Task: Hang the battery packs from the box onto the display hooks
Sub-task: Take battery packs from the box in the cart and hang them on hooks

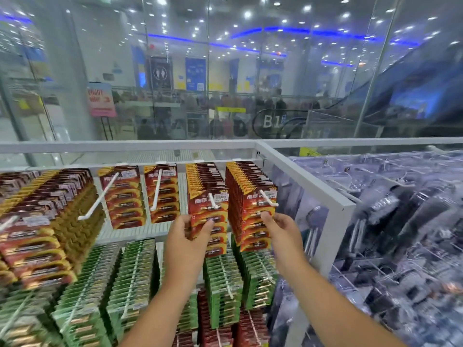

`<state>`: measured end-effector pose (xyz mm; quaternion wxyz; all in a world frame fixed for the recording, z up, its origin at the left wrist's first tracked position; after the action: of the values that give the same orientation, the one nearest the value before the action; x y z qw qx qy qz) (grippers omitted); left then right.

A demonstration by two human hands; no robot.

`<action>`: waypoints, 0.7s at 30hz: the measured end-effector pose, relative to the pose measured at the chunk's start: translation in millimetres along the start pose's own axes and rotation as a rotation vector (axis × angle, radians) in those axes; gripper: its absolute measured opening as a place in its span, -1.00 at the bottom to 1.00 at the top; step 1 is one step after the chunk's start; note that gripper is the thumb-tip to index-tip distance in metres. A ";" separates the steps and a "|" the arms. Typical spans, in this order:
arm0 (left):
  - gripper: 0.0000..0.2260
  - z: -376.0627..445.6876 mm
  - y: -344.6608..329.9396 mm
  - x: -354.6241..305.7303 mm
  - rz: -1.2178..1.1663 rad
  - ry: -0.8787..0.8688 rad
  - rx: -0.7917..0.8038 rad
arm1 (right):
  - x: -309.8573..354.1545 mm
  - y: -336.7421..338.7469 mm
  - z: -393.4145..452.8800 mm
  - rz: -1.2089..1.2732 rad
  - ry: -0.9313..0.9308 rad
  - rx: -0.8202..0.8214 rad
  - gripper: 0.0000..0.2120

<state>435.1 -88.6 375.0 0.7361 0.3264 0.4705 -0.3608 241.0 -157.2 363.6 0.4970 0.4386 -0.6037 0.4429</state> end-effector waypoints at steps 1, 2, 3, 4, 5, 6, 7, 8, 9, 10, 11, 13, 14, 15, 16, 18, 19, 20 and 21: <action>-0.81 0.1 0.8 1.8 0.004 -0.005 -0.014 | -0.2 0.2 -1.0 -0.013 0.014 -0.007 -0.71; -0.80 0.4 1.8 5.0 0.014 -0.009 -0.023 | -1.1 0.4 -2.1 -0.031 0.026 -0.015 -0.71; -0.77 0.1 3.2 8.1 0.031 -0.011 -0.033 | -2.0 0.8 -3.7 -0.052 0.036 -0.024 -0.70; -0.75 0.0 4.6 12.1 0.054 -0.014 -0.044 | -3.0 2.0 -5.7 -0.084 0.045 -0.032 -0.69; -0.73 -0.5 7.0 15.4 0.078 -0.018 -0.057 | -4.1 3.5 -8.5 -0.122 0.052 -0.038 -0.68; -0.72 -1.7 9.3 17.9 0.093 -0.019 -0.065 | -5.7 5.6 -11.7 -0.154 0.059 -0.041 -0.68; -0.72 -3.7 11.8 19.9 0.101 -0.015 -0.064 | -7.0 8.0 -15.5 -0.171 0.064 -0.039 -0.68; -0.72 -6.2 13.7 22.6 0.100 -0.007 -0.053 | -8.5 10.5 -19.8 -0.172 0.065 -0.029 -0.69; -0.72 -9.8 15.5 23.4 0.091 0.007 -0.037 | -10.1 13.0 -24.3 -0.169 0.063 -0.010 -0.68; -0.72 -14.8 16.9 23.9 0.080 0.014 -0.018 | -12.4 15.4 -29.4 -0.168 0.058 0.018 -0.67; -0.72 -21.0 17.9 23.0 0.072 0.012 0.002 | -14.8 17.9 -35.1 -0.169 0.054 0.044 -0.66; -0.72 -35.6 18.5 19.1 0.065 0.004 0.041 | -19.8 23.3 -47.5 -0.176 0.052 0.079 -0.65; -0.72 -43.0 18.3 17.4 0.066 0.008 0.059 | -22.1 26.2 -53.8 -0.177 0.054 0.090 -0.64; -0.70 -50.9 17.7 15.5 0.079 0.018 0.076 | -24.4 29.5 -60.3 -0.175 0.059 0.097 -0.64; -0.69 -59.5 16.7 14.0 0.097 0.025 0.093 | -27.3 33.3 -66.8 -0.171 0.064 0.102 -0.63; -0.70 -77.8 13.3 9.8 0.105 0.044 0.126 | -32.2 44.0 -80.6 -0.168 0.064 0.131 -0.63; -0.71 -87.4 10.2 7.3 0.092 0.061 0.138 | -34.9 51.7 -87.0 -0.170 0.054 0.155 -0.63; -0.71 -96.8 6.4 5.0 0.080 0.080 0.147 | -37.1 60.7 -93.4 -0.168 0.041 0.181 -0.63; -0.72 -107.2 2.0 1.6 0.077 0.095 0.153 | -38.6 71.3 -100.4 -0.165 0.035 0.203 -0.65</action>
<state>388.2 0.0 337.0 0.6992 0.4163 0.4631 -0.3512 197.7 -40.4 329.8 0.4952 0.5273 -0.5087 0.4669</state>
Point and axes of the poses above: each hand's wrist, its own z-axis towards the middle knuckle, its own y-axis out of the back of the hand, x = y × z, the point moved 1 cm from there along z, towards the middle knuckle, and after that the axes turned 6 degrees about -y, right-handed, at the moved point
